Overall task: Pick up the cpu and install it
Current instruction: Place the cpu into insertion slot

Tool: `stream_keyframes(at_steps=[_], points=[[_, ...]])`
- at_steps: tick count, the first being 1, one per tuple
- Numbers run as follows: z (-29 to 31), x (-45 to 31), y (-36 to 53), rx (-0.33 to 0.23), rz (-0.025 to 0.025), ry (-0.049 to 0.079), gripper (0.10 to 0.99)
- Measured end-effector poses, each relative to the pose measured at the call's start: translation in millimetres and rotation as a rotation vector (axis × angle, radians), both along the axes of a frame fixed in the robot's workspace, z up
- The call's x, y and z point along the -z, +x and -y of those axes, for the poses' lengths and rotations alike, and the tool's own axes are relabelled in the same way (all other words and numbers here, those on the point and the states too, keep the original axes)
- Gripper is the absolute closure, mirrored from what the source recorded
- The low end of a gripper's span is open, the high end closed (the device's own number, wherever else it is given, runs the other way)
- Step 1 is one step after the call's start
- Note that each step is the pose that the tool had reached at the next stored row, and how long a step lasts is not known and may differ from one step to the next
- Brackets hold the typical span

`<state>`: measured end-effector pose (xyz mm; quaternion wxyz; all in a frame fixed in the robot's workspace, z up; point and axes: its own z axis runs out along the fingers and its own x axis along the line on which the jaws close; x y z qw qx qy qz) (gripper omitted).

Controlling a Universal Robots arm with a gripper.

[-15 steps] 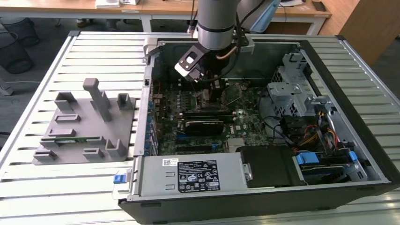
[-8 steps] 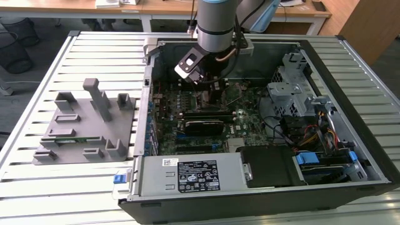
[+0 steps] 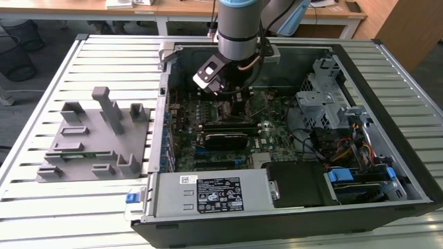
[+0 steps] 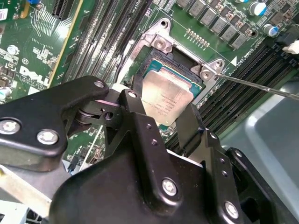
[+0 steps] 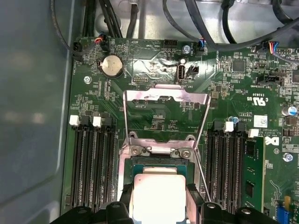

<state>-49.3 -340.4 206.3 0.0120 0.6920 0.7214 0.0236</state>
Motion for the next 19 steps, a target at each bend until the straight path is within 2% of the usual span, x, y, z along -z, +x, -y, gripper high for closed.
stream_keyframes(at_steps=[6,19], points=[[0.0,4.0,0.0,0.016,0.0000,0.000,0.557],[0.0,10.2,0.0,0.017,0.0000,0.000,0.557]])
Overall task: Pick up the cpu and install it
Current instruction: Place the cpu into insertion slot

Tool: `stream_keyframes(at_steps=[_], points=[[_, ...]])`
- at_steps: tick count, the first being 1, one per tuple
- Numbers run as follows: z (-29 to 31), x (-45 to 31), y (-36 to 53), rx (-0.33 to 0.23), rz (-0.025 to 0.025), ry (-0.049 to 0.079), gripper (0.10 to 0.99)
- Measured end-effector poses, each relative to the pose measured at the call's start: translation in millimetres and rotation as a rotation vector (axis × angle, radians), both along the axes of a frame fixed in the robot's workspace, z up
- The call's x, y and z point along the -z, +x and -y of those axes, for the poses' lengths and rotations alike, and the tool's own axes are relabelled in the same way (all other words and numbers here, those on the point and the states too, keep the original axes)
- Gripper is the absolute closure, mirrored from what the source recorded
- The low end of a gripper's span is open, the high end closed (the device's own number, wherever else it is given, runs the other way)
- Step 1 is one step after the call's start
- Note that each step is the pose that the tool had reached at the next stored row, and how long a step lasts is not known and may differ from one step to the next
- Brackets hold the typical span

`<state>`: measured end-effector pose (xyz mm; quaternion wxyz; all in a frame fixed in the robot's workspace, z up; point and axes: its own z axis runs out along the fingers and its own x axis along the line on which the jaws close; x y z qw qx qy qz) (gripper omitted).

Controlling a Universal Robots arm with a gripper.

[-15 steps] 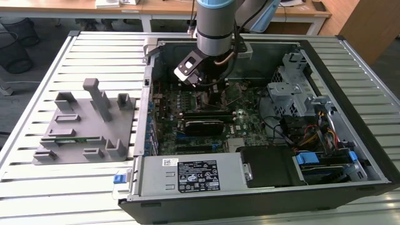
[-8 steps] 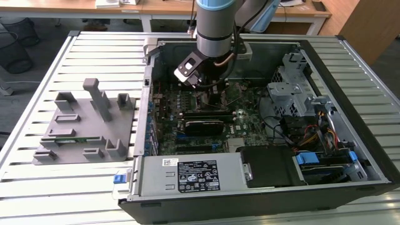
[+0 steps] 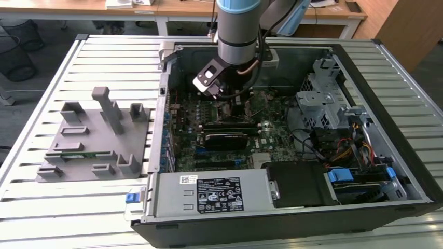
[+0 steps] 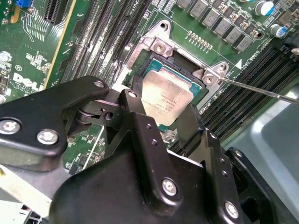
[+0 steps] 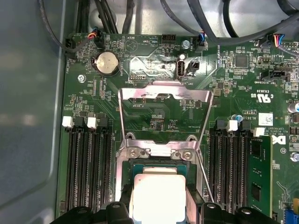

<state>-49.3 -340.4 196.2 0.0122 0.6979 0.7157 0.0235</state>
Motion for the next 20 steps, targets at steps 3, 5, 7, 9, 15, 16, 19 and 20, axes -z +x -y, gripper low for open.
stream_keyframes(at_steps=[3,5,7,9,15,16,19,20], points=[[0.0,1.2,0.0,0.000,0.0000,0.000,0.557],[0.1,1.4,0.0,0.000,-0.0001,0.000,0.557],[0.0,1.5,0.0,0.000,-0.0001,0.000,0.557],[0.0,1.6,0.0,0.000,-0.0001,0.000,0.557],[0.0,1.8,0.0,0.000,0.0000,0.000,0.557],[0.0,1.8,0.0,0.000,0.0000,0.000,0.541],[0.0,1.8,0.0,0.000,-0.0001,0.000,0.478],[0.0,1.9,0.0,0.000,0.0000,0.000,0.478]])
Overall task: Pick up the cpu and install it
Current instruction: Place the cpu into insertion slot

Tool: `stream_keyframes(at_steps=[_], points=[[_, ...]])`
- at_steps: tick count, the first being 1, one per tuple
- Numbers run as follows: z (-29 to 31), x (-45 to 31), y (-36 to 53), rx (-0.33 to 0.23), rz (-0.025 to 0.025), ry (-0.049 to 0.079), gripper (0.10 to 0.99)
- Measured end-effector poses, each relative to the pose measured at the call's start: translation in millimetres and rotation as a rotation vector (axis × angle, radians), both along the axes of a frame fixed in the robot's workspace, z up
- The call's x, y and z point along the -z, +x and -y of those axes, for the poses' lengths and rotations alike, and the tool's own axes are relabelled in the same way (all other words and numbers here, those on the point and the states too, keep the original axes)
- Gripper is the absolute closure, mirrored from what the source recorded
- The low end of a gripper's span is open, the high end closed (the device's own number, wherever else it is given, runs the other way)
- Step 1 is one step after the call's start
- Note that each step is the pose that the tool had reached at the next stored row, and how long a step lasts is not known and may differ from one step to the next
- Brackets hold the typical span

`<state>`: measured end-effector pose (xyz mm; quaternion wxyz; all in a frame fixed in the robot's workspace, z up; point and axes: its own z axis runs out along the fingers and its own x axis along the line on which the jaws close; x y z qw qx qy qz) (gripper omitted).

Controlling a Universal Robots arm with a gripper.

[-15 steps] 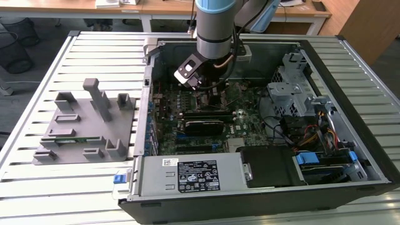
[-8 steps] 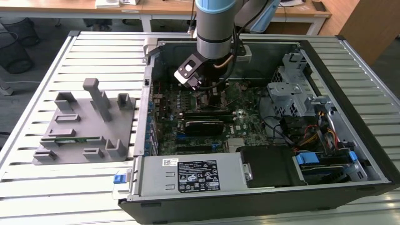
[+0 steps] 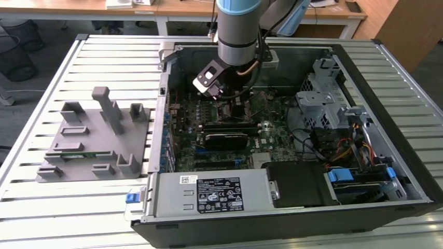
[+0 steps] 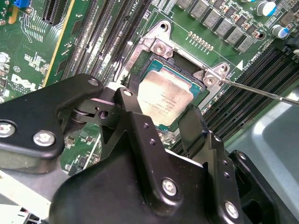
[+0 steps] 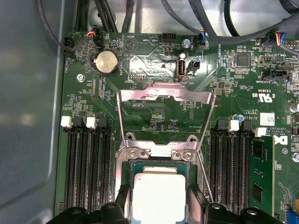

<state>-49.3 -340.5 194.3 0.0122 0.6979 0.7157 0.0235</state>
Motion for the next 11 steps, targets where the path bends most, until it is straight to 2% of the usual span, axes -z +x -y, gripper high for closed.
stream_keyframes(at_steps=[5,11], points=[[0.0,-1.3,0.0,0.000,0.0000,0.000,0.478],[0.0,-8.7,0.0,0.000,0.0000,0.000,0.494]])
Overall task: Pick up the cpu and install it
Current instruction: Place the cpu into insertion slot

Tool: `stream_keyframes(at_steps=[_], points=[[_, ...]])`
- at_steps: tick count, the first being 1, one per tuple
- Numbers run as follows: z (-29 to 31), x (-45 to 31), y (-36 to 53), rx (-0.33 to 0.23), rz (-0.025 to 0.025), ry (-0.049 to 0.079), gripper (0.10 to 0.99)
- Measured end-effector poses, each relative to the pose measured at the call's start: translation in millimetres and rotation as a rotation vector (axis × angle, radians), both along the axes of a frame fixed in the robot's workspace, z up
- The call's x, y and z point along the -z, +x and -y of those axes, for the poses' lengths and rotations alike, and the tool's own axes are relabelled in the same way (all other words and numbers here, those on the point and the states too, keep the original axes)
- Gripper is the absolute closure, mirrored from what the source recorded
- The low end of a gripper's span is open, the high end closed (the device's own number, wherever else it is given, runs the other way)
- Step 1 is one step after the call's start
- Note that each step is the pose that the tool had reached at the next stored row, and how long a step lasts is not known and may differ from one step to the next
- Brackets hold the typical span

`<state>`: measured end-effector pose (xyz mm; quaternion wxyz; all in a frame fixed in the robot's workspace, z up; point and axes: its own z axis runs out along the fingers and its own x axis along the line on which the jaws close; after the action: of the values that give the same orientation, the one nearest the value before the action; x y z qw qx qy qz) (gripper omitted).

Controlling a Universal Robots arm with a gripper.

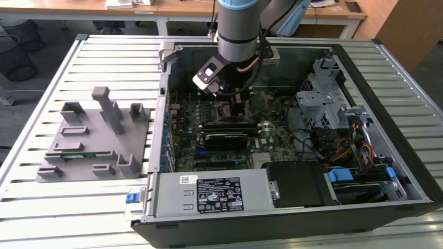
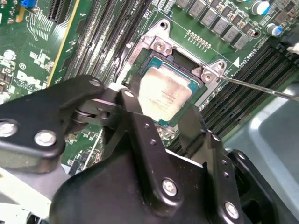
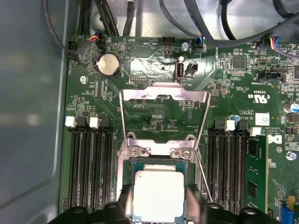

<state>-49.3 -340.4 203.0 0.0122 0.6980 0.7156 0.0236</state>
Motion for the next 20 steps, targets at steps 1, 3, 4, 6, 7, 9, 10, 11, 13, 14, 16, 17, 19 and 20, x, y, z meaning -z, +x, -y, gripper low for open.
stream_keyframes(at_steps=[1,3,4,6,7,9,10,11,13,14,16,17,19,20], points=[[0.0,-1.3,0.0,0.000,0.0000,0.000,0.557],[0.0,-3.5,0.0,0.000,0.0000,0.000,0.557],[0.0,-4.4,0.0,0.000,-0.0001,0.000,0.616],[0.0,-6.0,0.0,0.000,-0.0001,0.000,0.733],[0.0,-6.8,0.0,0.000,-0.0001,0.000,0.733],[0.0,-8.2,0.0,0.000,0.0000,0.000,0.851],[0.0,-9.0,0.0,0.000,0.0000,0.000,0.851],[0.0,-9.8,0.0,0.000,0.0000,0.000,0.910],[0.0,-11.8,0.0,0.000,-0.0001,0.000,0.973],[0.0,-12.8,0.0,0.000,-0.0002,0.000,0.973],[0.0,-15.0,0.0,0.000,-0.0002,0.000,0.973],[0.0,-16.0,0.0,0.000,-0.0002,0.000,0.973],[0.0,-17.8,0.0,0.000,-0.0003,0.000,0.973],[0.0,-18.5,0.0,0.000,-0.0002,0.000,0.973]])
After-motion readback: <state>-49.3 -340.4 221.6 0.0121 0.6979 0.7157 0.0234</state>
